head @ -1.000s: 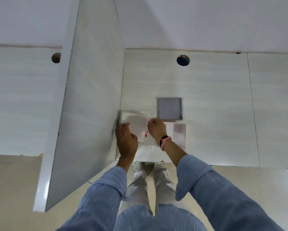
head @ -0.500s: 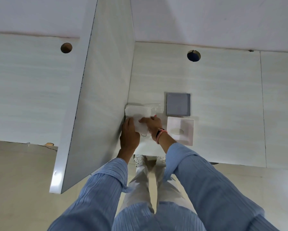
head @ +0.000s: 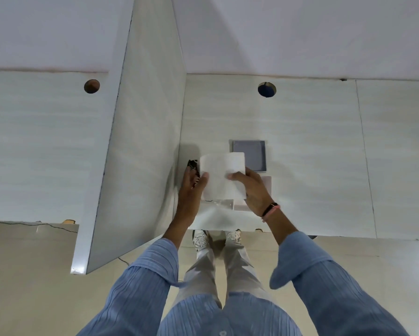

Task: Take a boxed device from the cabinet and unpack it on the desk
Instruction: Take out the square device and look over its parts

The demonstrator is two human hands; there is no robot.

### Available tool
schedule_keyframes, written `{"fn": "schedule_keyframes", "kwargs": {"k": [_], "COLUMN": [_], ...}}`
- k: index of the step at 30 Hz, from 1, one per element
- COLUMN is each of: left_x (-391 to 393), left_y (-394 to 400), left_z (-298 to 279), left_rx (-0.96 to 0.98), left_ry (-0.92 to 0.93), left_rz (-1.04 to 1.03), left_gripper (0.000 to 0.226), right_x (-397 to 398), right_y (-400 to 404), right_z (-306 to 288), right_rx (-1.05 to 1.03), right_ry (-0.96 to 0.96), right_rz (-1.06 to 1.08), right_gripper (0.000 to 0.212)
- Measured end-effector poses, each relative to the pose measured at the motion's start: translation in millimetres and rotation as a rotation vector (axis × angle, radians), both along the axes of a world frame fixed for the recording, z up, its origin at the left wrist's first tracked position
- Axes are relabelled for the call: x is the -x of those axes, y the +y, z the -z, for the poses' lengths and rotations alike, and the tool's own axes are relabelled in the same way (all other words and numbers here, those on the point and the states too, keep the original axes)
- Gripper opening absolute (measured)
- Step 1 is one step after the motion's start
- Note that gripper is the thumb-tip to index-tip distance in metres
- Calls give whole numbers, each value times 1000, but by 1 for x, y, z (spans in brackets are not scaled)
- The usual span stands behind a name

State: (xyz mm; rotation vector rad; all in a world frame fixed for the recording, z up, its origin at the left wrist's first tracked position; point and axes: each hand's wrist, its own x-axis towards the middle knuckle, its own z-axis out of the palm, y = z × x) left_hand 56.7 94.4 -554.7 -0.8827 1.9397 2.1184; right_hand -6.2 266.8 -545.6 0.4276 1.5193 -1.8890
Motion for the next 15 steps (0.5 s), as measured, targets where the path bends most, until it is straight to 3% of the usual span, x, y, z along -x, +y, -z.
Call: {"fn": "schedule_keyframes", "kwargs": {"k": [2, 5, 8, 15], "left_x": [8, 13, 16, 18], "left_y": [10, 34, 54, 81], "left_z": [-4, -6, -5, 5], "left_rx": [-130, -151, -157, 108], "left_ry": [-66, -125, -143, -210], "left_rz": [66, 102, 160, 289], "left_gripper": [42, 19, 13, 20], "right_x": [-7, -17, -25, -36], "right_y": [24, 51, 71, 85], "right_z": [-7, -5, 2, 11], "right_rx": [-6, -86, -173, -479], "right_ry": [-9, -12, 6, 102], "right_rz": [27, 43, 46, -22], "right_gripper": [22, 29, 37, 42]}}
